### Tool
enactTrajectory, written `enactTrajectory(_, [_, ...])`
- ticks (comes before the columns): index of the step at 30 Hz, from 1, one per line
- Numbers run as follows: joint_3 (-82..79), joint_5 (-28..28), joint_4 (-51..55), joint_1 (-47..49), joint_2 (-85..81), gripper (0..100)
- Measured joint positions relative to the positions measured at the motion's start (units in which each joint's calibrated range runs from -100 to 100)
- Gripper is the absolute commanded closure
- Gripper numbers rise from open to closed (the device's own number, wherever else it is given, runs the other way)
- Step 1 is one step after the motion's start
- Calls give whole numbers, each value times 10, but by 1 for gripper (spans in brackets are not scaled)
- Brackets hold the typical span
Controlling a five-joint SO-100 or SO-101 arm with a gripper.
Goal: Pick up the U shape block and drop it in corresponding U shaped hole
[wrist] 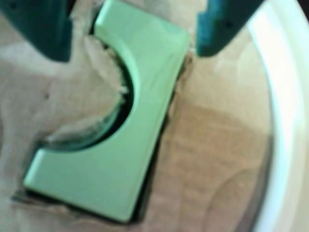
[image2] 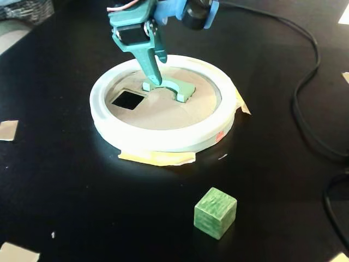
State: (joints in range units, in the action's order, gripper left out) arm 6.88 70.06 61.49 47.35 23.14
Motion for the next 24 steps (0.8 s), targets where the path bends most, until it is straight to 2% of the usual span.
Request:
enactTrajectory(5, [2, -17, 0, 0, 0, 56])
enactTrajectory(10, [17, -100, 1, -1, 0, 56])
enactTrajectory(16, [19, -265, 1, -65, -25, 55])
enactTrajectory(19, [20, -377, 5, -121, -57, 55])
enactTrajectory(22, [20, -472, 56, -180, -90, 57])
enactTrajectory(23, [20, -521, 102, -220, -116, 57])
enactTrajectory(24, [20, -544, 126, -244, -128, 57])
